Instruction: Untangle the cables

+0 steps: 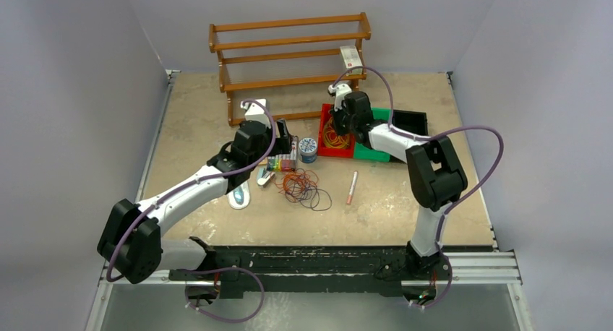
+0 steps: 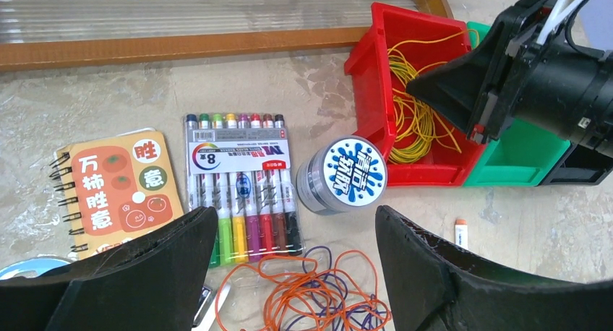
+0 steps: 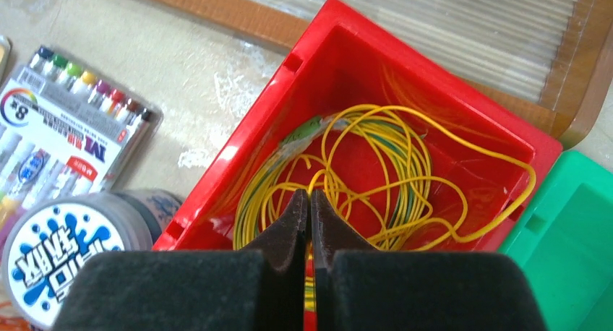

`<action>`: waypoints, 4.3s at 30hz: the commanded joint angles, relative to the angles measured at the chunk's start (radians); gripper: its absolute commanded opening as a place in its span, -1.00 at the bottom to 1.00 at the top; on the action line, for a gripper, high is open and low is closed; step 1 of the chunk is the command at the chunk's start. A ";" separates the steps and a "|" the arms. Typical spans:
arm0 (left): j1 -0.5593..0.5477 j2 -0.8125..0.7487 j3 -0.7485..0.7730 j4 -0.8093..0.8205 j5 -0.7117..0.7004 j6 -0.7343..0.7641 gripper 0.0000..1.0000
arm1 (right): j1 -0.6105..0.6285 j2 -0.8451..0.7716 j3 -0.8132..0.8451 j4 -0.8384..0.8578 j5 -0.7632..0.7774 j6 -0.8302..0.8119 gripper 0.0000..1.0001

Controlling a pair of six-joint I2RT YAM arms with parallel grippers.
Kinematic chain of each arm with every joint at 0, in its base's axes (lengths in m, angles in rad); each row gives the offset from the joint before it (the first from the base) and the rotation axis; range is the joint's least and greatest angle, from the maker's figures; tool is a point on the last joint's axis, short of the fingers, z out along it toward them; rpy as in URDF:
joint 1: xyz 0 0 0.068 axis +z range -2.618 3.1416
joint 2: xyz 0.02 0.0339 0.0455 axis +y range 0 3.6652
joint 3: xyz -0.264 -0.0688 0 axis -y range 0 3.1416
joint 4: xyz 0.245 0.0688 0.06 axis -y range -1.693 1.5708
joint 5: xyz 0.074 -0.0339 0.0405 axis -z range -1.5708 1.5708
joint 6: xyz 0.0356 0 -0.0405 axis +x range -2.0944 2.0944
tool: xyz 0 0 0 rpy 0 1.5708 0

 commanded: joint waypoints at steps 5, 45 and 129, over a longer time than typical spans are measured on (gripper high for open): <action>0.007 -0.003 0.011 0.014 -0.007 -0.009 0.59 | -0.013 0.066 0.088 0.068 0.020 0.058 -1.00; 0.007 0.027 0.015 0.019 0.016 -0.017 0.59 | -0.074 -0.109 0.187 -0.223 0.265 0.103 -0.07; 0.008 -0.009 0.026 -0.022 0.023 -0.009 0.59 | -0.027 -0.395 -0.141 -0.116 -0.187 -0.249 0.20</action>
